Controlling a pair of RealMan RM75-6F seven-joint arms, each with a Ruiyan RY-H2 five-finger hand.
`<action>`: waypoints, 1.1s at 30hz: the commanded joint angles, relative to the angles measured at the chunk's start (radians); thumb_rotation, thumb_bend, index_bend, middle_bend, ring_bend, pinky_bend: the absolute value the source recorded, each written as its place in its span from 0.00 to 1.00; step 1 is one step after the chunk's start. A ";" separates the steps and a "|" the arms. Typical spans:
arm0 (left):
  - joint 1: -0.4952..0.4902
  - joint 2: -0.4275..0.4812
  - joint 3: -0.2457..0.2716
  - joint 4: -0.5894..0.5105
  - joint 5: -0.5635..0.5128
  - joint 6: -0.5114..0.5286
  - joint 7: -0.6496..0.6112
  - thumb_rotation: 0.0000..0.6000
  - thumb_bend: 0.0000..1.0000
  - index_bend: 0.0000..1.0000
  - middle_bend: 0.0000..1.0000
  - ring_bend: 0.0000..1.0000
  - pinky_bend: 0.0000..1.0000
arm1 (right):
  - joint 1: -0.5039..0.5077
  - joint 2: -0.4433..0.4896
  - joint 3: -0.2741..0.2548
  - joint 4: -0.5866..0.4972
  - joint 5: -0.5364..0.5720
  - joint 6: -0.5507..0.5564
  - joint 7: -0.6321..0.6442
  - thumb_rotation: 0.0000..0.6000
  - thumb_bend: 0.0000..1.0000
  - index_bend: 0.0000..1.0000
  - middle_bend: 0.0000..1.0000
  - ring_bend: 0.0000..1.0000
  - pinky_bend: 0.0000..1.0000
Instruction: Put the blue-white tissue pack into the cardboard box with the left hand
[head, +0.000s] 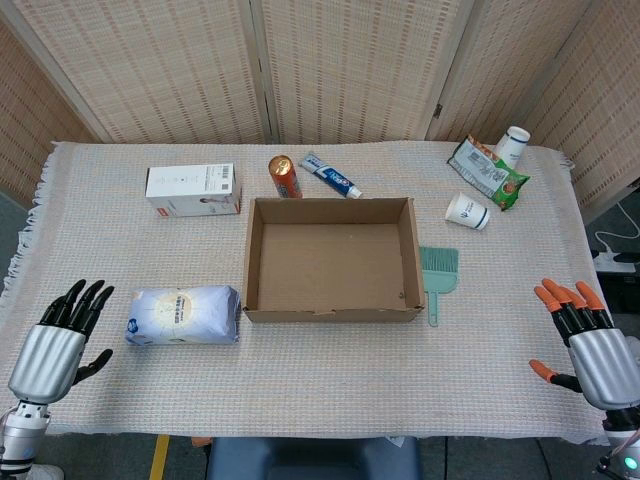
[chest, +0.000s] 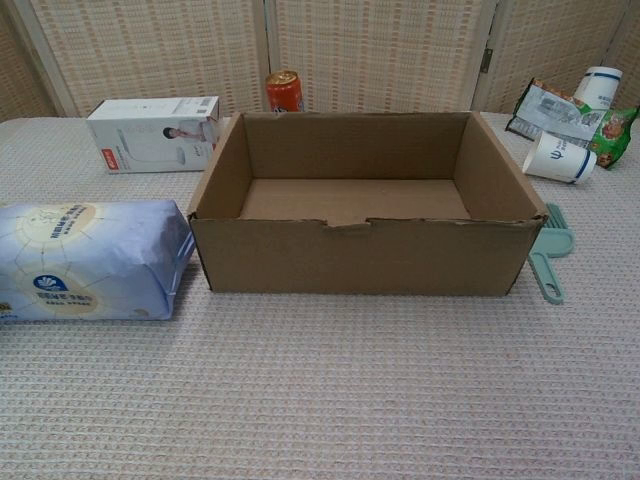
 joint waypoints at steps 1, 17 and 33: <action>-0.001 0.050 0.014 -0.062 -0.030 -0.044 -0.003 1.00 0.18 0.00 0.01 0.00 0.20 | 0.003 -0.004 0.000 0.002 0.004 -0.007 -0.004 1.00 0.00 0.05 0.03 0.00 0.00; -0.056 0.024 0.018 -0.198 -0.228 -0.235 0.208 1.00 0.18 0.00 0.00 0.00 0.13 | 0.000 0.003 -0.002 0.006 -0.012 0.007 0.016 1.00 0.00 0.05 0.03 0.00 0.00; -0.138 -0.079 -0.024 -0.248 -0.372 -0.290 0.358 1.00 0.18 0.00 0.00 0.00 0.13 | 0.003 0.009 0.002 0.001 0.004 -0.007 0.015 1.00 0.00 0.06 0.03 0.00 0.00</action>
